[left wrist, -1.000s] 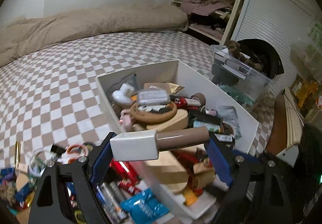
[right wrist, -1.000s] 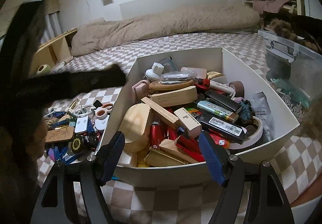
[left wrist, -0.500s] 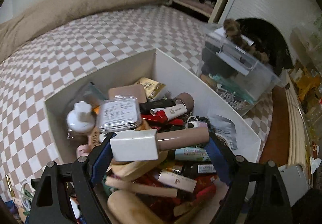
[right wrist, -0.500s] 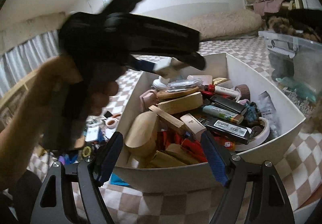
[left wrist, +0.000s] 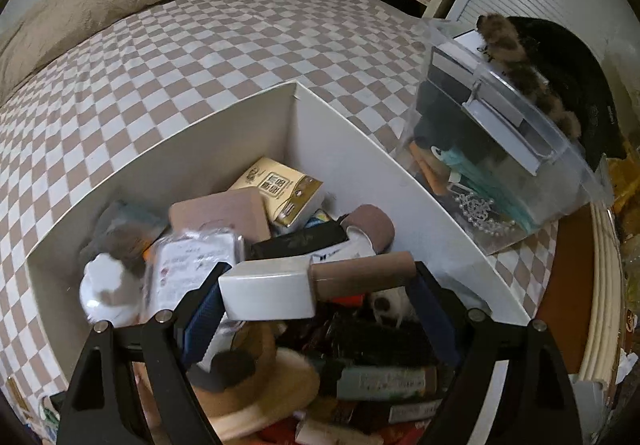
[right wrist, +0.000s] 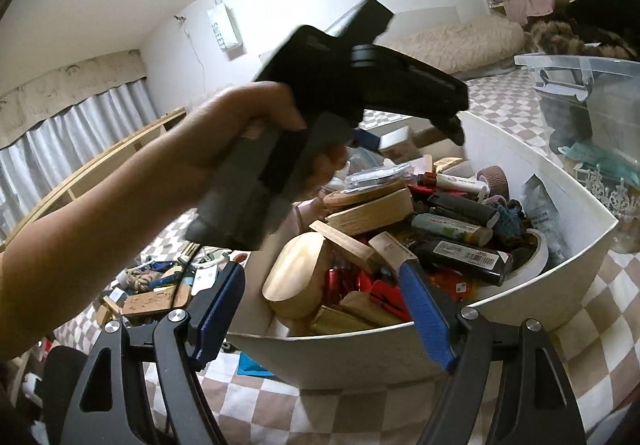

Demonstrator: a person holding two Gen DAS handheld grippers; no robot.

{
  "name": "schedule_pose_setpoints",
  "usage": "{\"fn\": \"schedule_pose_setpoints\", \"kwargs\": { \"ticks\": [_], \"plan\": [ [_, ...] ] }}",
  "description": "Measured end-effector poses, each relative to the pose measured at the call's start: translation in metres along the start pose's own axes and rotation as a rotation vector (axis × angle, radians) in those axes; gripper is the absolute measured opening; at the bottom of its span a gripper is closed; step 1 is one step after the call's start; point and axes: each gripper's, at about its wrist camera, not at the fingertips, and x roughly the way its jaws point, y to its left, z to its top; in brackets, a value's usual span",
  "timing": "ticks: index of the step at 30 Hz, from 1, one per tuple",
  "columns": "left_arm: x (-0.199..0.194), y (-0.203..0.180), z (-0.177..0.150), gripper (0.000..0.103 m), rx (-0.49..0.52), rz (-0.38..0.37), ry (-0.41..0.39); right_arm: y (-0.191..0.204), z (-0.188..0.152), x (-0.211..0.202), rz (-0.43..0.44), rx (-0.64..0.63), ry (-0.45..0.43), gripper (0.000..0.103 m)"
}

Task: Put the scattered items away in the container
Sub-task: 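Open both tools to drop the lighter and stamp into the box, then move both open tools back up from the box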

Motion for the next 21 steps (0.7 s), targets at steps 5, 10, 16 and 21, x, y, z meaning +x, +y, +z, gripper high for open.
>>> {"fn": "schedule_pose_setpoints", "kwargs": {
  "ticks": [5, 10, 16, 21],
  "plan": [
    [0.016, -0.004, -0.001, 0.087, 0.015, 0.032, 0.004, -0.002, 0.0, -0.001, 0.014, 0.015, -0.006, 0.08],
    [0.017, -0.005, -0.001, 0.103, 0.018, 0.046, -0.027, -0.001, 0.0, -0.001, 0.009, 0.01, 0.0, 0.08],
    [0.001, -0.005, -0.001, 0.103, 0.019, 0.069, -0.072, 0.0, -0.001, 0.001, -0.001, 0.002, 0.007, 0.08],
    [-0.015, 0.0, -0.005, 0.103, -0.007, 0.039, -0.106, 0.003, -0.001, 0.002, -0.018, -0.005, 0.013, 0.08]
  ]
}}
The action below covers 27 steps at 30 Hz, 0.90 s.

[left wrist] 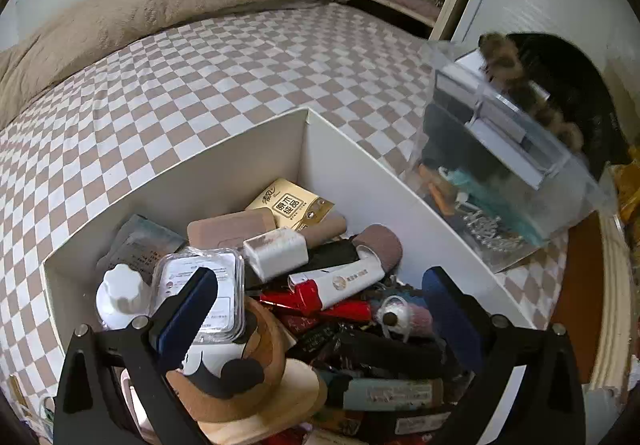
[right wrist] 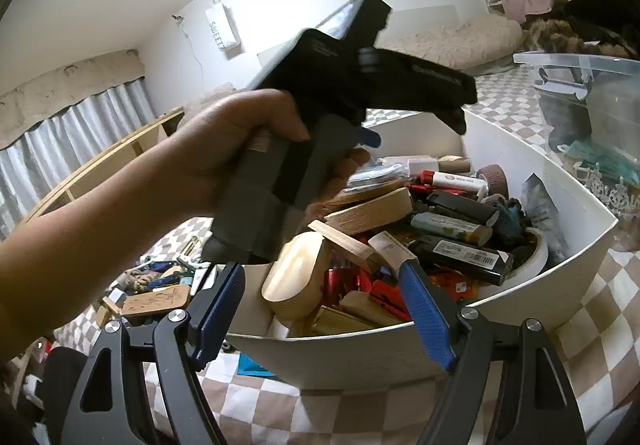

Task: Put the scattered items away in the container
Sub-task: 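Move both open tools back up from the box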

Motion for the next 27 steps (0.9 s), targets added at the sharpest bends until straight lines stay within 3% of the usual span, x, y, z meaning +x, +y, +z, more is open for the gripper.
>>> {"fn": "schedule_pose_setpoints", "kwargs": {
  "ticks": [10, 17, 21, 27],
  "plan": [
    [-0.039, 0.012, -0.017, 0.103, -0.013, -0.001, -0.049, 0.003, 0.003, 0.002, -0.043, -0.01, 0.023, 0.08],
    [-0.072, 0.021, -0.029, 0.103, -0.035, -0.029, -0.1, -0.006, 0.007, -0.006, -0.042, 0.073, 0.022, 0.08],
    [-0.096, 0.023, -0.038, 0.103, -0.013, -0.024, -0.142, -0.008, 0.011, -0.018, -0.101, 0.073, 0.005, 0.099],
    [-0.131, 0.03, -0.054, 0.103, -0.026, 0.001, -0.193, 0.002, 0.023, -0.04, -0.18, 0.054, -0.045, 0.1]
  ]
}}
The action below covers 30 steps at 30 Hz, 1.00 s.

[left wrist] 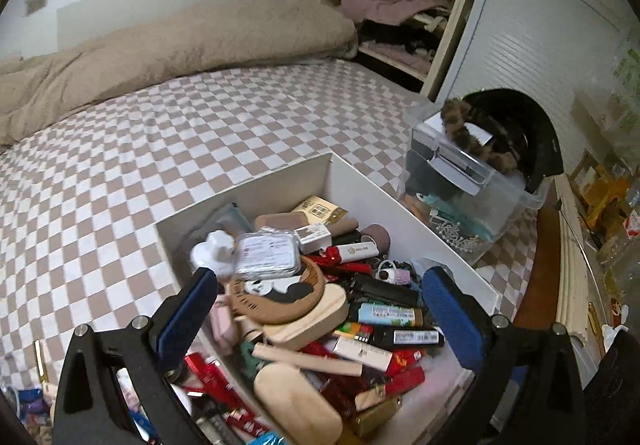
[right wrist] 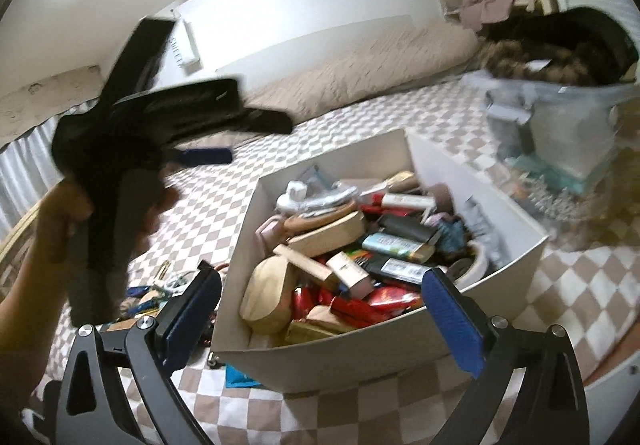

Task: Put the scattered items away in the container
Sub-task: 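Move both open tools back up from the box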

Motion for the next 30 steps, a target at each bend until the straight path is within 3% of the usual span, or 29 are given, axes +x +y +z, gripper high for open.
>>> {"fn": "schedule_pose_setpoints", "kwargs": {
  "ticks": [6, 12, 18, 22, 30],
  "plan": [
    [-0.053, 0.007, -0.016, 0.103, 0.028, 0.089, -0.1, 0.016, 0.004, -0.019, -0.074, -0.053, -0.026, 0.1],
    [-0.1, 0.014, -0.034, 0.103, 0.038, 0.14, -0.164, 0.031, 0.004, -0.036, -0.085, -0.076, -0.038, 0.1],
    [-0.141, 0.001, -0.061, 0.103, 0.121, 0.223, -0.216, 0.044, 0.004, -0.054, -0.107, -0.091, -0.06, 0.1],
    [-0.159, -0.004, -0.08, 0.103, 0.14, 0.221, -0.232, 0.052, 0.004, -0.066, -0.114, -0.098, -0.069, 0.1],
    [-0.182, 0.004, -0.114, 0.103, 0.088, 0.222, -0.232, 0.067, -0.002, -0.088, -0.13, -0.137, -0.081, 0.1]
  ]
}}
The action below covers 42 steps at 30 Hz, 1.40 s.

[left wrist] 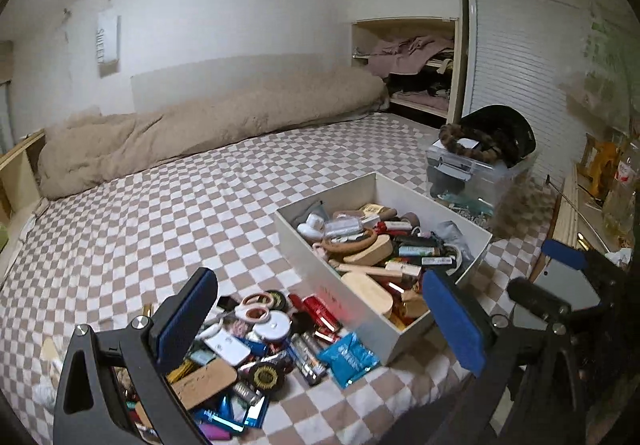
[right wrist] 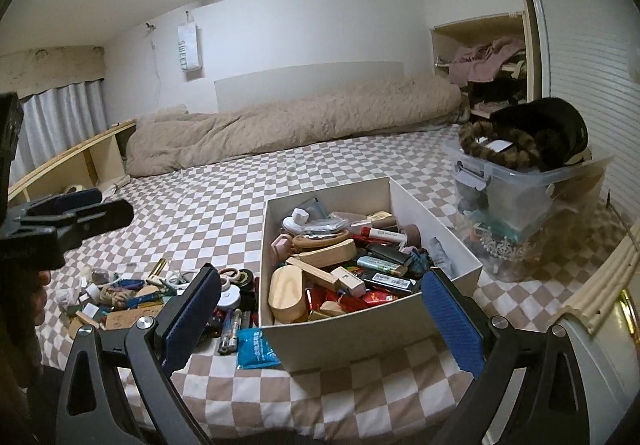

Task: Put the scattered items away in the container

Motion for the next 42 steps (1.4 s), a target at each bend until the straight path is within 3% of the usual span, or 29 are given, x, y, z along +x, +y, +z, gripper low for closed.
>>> {"fn": "schedule_pose_setpoints", "kwargs": {
  "ticks": [13, 42],
  "plan": [
    [-0.027, 0.013, -0.041, 0.103, -0.017, 0.05, -0.004, 0.018, -0.01, -0.016, -0.009, -0.042, 0.012, 0.1],
    [-0.048, 0.011, -0.062, 0.103, 0.006, 0.077, 0.0, 0.037, -0.018, -0.03, -0.019, -0.088, 0.021, 0.1]
  ]
}}
